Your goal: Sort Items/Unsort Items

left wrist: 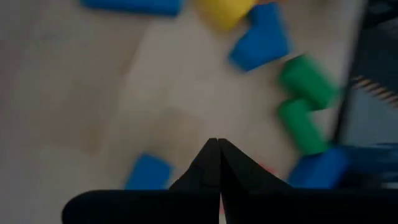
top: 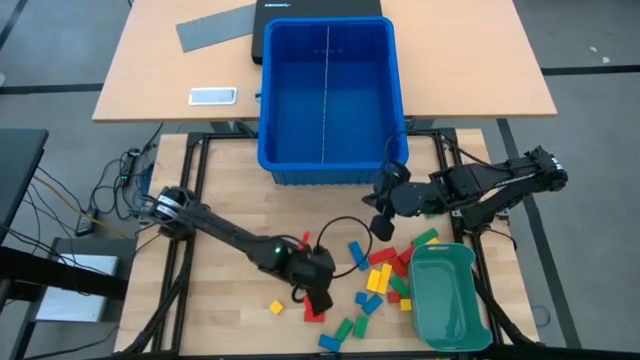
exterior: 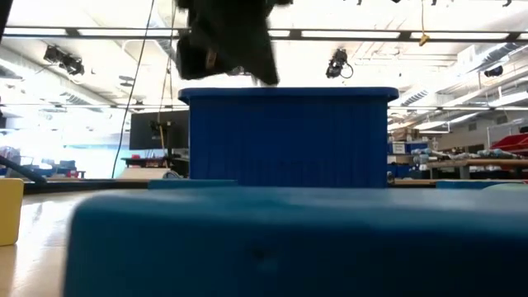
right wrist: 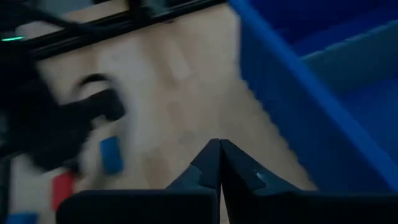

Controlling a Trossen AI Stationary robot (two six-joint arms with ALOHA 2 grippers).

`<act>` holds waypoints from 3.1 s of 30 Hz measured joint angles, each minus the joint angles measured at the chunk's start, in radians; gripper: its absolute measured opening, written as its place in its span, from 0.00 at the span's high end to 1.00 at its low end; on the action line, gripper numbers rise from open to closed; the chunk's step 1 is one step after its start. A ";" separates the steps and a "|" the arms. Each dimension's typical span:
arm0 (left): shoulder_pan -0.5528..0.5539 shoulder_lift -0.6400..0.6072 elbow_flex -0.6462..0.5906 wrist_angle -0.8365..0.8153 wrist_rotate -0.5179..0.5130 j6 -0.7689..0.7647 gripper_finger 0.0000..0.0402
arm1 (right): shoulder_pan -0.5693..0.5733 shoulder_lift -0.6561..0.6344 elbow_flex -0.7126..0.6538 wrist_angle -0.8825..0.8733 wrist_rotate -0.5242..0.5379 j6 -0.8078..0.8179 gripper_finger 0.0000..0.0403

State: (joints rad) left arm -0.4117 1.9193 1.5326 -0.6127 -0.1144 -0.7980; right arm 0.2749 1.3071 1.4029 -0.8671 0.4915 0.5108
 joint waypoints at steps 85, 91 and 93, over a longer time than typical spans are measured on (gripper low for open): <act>0.506 -0.527 -0.591 0.743 -0.307 0.409 1.00 | -0.232 -0.297 -0.439 0.504 -0.047 -0.166 1.00; 0.528 -0.587 -0.586 0.541 -0.329 0.454 0.98 | -0.268 -0.182 -0.439 0.649 -0.069 -0.148 1.00; 0.535 -0.589 -0.586 0.508 -0.328 0.455 0.98 | -0.273 -0.149 -0.437 0.691 -0.069 -0.146 1.00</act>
State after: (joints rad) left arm 0.1229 1.3308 0.9463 -0.1045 -0.4422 -0.3429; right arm 0.0023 1.1582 0.9661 -0.1758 0.4225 0.3653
